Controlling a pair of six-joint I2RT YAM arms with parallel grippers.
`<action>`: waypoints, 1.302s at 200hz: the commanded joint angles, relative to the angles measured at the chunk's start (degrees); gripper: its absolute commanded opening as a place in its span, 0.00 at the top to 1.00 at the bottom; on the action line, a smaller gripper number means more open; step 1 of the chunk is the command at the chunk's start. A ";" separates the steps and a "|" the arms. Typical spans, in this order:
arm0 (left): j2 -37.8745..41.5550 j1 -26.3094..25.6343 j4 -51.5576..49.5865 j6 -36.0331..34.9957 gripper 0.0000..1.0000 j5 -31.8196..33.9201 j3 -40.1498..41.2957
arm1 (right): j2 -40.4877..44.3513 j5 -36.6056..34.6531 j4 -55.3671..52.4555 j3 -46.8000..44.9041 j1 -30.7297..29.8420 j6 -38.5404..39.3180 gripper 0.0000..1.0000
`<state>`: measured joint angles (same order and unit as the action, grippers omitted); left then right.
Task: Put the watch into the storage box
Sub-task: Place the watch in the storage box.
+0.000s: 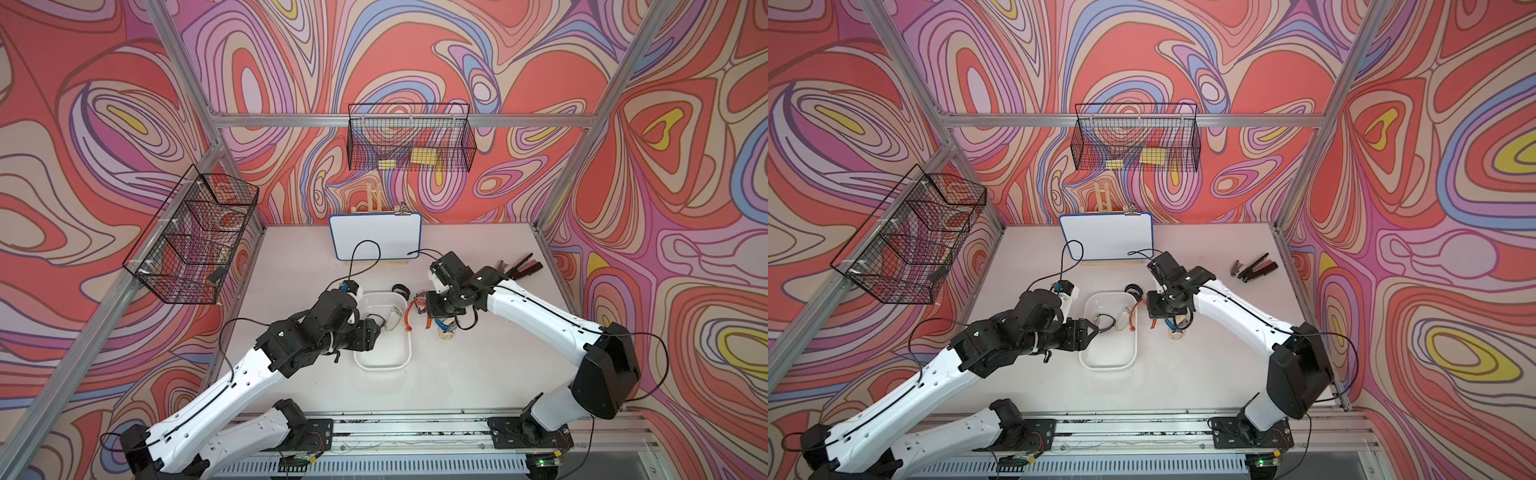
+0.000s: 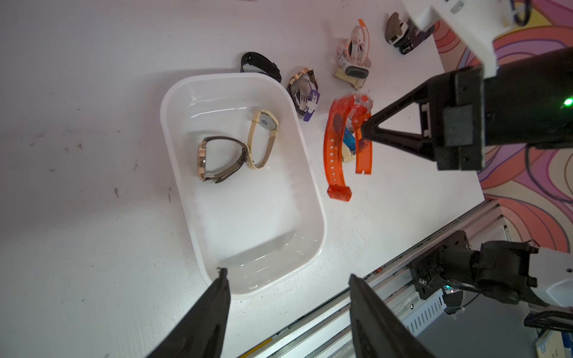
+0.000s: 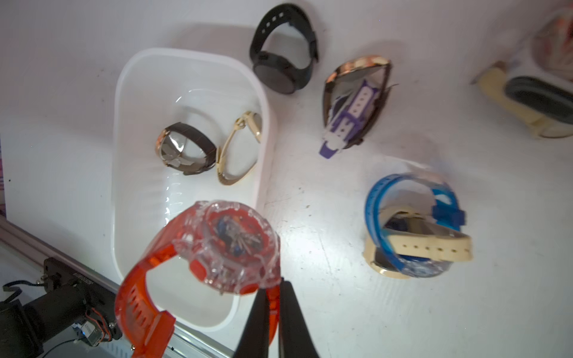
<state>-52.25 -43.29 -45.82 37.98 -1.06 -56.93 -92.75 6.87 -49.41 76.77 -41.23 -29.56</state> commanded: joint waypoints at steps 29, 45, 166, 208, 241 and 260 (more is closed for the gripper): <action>4.38 1.21 -4.91 1.31 0.37 3.55 0.94 | -11.39 0.16 2.09 6.77 -7.61 -3.07 1.00; 5.17 1.19 -5.43 1.36 0.38 3.80 1.27 | -13.93 0.06 2.86 7.26 -9.01 -3.30 1.00; 5.49 1.28 -4.17 1.05 0.38 3.53 3.36 | -20.51 -6.88 1.99 5.40 -11.85 -5.07 1.00; 5.23 1.28 -3.42 1.23 0.38 3.43 3.96 | -21.06 -6.71 2.16 5.32 -12.37 -5.12 1.00; 4.79 1.28 -3.06 1.55 0.38 2.77 4.32 | -20.30 -6.62 2.35 5.15 -12.47 -5.40 0.98; 4.86 1.28 -2.63 1.79 0.38 2.32 4.32 | -18.93 -6.36 2.73 4.97 -12.47 -5.67 0.85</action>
<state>-47.35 -42.33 -49.63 39.09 1.78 -53.06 -113.12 1.21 -47.13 82.52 -53.34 -34.28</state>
